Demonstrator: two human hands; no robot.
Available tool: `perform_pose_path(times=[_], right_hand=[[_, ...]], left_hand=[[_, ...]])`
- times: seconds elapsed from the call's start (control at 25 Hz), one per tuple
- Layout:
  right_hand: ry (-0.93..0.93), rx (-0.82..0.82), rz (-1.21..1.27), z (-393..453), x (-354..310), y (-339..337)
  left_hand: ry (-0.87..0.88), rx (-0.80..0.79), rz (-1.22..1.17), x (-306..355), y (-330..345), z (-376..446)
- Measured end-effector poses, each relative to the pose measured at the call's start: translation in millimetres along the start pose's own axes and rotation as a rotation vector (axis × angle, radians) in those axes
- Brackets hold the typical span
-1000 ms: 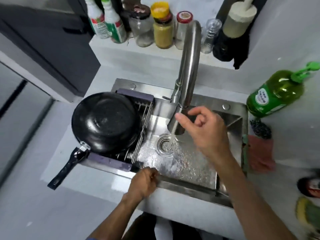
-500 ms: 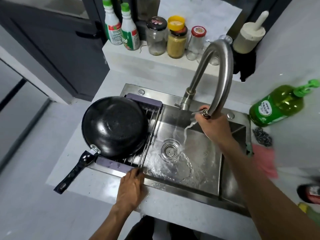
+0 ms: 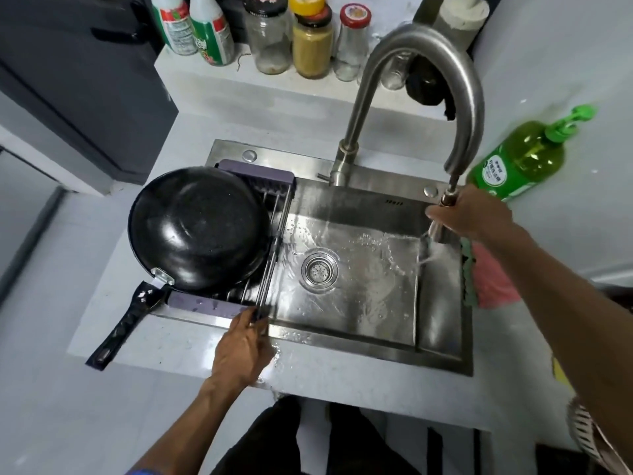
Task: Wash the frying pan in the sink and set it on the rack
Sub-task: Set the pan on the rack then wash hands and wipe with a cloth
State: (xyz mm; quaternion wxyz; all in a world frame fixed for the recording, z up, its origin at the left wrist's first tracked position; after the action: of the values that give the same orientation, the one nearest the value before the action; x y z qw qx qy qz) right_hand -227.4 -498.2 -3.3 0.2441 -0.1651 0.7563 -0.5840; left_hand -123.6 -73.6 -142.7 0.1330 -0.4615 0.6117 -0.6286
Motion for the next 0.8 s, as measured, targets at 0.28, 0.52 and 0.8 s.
perform_pose_path(times=[0.28, 0.52, 0.8], right_hand=[[-0.037, -0.139, 0.351, -40.0, -42.5, 45.7], [0.024, -0.182, 0.628, -110.1, -91.7, 91.5], [-0.107, 0.401, 0.468, -68.1, -121.9, -19.5]], left_hand=[[-0.078, -0.044, 0.030, -2.4, 3.1, -2.0], [-0.099, -0.075, -0.145, -11.0, 8.5, -5.4], [-0.096, 0.040, -0.301, 8.6, -28.3, 22.0]])
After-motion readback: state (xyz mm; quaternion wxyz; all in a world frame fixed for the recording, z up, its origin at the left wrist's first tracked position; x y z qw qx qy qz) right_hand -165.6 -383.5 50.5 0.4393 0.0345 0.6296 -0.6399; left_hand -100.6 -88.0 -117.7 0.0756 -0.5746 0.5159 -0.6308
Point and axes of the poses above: each hand's wrist, its own z-axis towards the middle knuckle, its own y-axis out of the palm, x = y × z, the point moved 10 cm from there along z, towards the middle knuckle, and after that the axes turned 9 degrees about x, right-handed, at the moved point
